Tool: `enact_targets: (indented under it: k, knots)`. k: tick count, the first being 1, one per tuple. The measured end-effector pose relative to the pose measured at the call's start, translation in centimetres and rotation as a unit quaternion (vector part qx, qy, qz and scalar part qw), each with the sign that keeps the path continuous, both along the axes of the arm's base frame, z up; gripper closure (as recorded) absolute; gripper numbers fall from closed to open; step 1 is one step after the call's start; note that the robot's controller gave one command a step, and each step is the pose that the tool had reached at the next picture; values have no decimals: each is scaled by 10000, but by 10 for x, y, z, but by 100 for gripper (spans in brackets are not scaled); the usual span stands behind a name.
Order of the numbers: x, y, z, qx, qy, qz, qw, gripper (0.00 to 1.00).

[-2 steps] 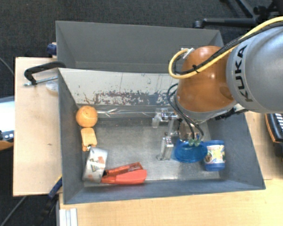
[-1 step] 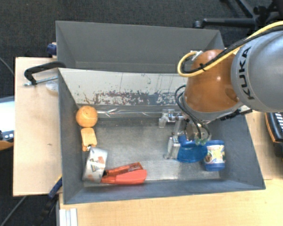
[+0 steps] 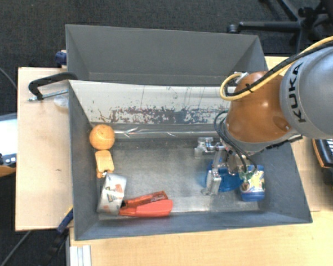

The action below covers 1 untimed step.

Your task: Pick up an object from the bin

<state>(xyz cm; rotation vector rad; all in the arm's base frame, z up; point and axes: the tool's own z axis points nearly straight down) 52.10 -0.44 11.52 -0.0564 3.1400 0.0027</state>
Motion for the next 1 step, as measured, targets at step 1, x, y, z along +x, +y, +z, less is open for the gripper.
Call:
enact_targets:
  k: [1]
  knots:
    - [0, -13, -9, 15, -10, -61, 10000, 0]
